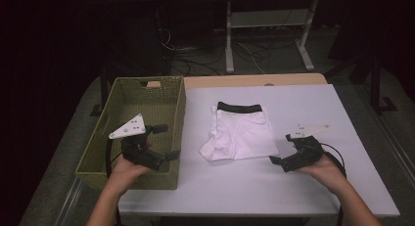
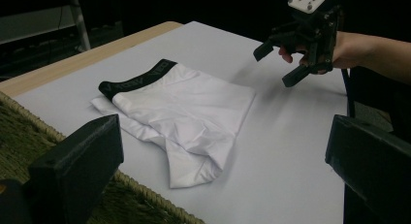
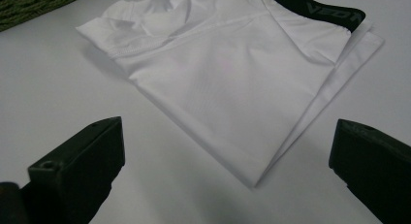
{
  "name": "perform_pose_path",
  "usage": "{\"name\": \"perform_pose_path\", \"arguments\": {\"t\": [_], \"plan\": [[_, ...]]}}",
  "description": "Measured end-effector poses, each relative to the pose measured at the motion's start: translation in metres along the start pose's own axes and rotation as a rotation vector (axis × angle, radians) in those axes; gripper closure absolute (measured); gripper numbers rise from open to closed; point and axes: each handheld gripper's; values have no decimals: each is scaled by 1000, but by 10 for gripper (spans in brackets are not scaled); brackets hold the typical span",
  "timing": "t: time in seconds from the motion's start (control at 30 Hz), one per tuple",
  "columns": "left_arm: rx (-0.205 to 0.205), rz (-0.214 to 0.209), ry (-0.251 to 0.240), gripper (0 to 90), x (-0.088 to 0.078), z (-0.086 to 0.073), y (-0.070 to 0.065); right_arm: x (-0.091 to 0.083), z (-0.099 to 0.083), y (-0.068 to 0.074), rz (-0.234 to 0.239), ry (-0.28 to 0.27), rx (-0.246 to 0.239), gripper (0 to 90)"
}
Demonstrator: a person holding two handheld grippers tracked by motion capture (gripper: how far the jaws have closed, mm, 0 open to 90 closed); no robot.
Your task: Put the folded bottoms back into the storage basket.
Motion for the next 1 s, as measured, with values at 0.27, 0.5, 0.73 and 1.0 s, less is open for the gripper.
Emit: {"name": "perform_pose_path", "arguments": {"t": [0.27,0.5,0.73,1.0], "plan": [[-4,-1,-4,3,0,0,0,8,8,-2,-1,8,-7,0],[-6,-2,-5,3,0,0,1,16,13,-8,3,2,19,0],[-3,-4,-4,3,0,0,0,21,13,-11,-15,-15,25,24],[-1,-4,-3,3,0,0,0,25,10,-13,-22,22,52,170]]}}
Point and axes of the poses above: each handheld gripper's, and its own axes: x roughly forward along the jaws, z roughly out of its top, y roughly to its left, and after that the axes turned 5 degrees about y, right-handed
